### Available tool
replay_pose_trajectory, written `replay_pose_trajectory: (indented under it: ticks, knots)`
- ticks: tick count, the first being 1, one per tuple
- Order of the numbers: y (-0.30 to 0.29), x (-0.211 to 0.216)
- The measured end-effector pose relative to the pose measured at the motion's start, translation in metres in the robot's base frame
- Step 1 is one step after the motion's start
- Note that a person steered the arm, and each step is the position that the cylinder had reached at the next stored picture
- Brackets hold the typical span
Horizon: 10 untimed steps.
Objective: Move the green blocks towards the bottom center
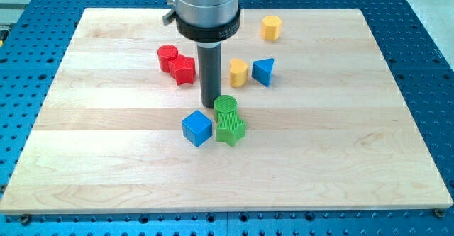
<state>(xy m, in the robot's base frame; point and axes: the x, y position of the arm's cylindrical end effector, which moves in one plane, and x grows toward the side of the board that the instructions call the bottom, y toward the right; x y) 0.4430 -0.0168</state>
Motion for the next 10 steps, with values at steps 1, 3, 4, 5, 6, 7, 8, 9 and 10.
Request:
replay_pose_trajectory:
  ticks: [1, 3, 4, 5, 6, 7, 8, 9, 10]
  knots:
    - [0.012, -0.029]
    - [0.012, 0.009]
    - [0.012, 0.034]
    - [0.019, 0.034]
    - [0.022, 0.045]
    - [0.022, 0.049]
    - [0.022, 0.05]
    - [0.031, 0.046]
    - [0.053, 0.004]
